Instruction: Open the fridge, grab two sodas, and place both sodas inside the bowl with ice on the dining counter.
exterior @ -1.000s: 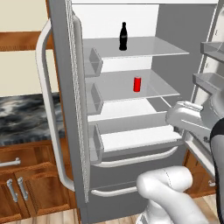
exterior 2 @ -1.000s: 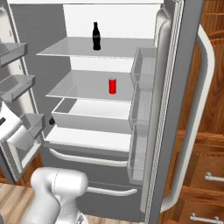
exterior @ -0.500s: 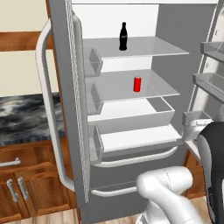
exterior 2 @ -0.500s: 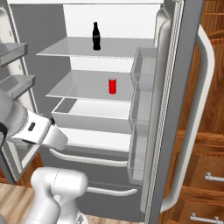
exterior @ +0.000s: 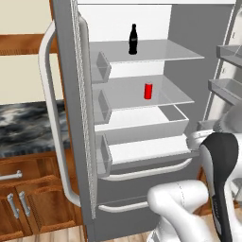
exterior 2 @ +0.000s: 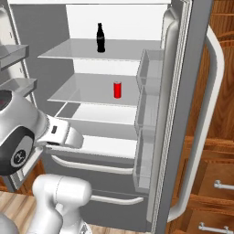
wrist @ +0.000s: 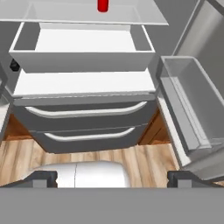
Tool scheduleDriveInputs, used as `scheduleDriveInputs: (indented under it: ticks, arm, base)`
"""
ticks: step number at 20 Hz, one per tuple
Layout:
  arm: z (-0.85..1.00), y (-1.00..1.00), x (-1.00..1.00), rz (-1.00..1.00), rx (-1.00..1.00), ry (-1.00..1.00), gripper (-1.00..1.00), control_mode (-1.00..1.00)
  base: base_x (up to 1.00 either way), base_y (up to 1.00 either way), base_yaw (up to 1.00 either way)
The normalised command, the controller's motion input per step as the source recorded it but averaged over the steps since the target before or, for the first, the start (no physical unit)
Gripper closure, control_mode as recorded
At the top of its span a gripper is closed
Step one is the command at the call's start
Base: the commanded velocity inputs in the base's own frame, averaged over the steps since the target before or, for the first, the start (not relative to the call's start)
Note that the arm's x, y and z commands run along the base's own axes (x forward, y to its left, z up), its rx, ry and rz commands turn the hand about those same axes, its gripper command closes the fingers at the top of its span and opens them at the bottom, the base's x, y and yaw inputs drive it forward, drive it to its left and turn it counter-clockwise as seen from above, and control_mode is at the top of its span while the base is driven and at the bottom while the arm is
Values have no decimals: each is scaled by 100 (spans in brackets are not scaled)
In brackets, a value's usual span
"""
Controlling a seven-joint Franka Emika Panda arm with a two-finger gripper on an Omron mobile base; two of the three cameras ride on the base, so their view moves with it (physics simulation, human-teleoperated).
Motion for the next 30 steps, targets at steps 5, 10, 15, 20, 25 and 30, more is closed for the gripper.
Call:
scheduleDriveInputs:
  ticks: [5,10,15,20,25,30]
  arm:
    - [-21,31,43,-1,0,-4,-100,-100]
    - [-9,21,31,-2,0,-1,-100,-100]
    - [0,0,22,0,0,2,-100,-100]
    - [0,0,0,0,0,0,-100,100]
    - [0,0,0,0,0,0,-100,100]
    - [0,0,0,0,0,0,-100,100]
  base:
    - [0,0,0]
    - [0,0,0]
    - [0,0,0]
    - [56,0,0]
    - [49,-4,0]
    - [22,-17,0]
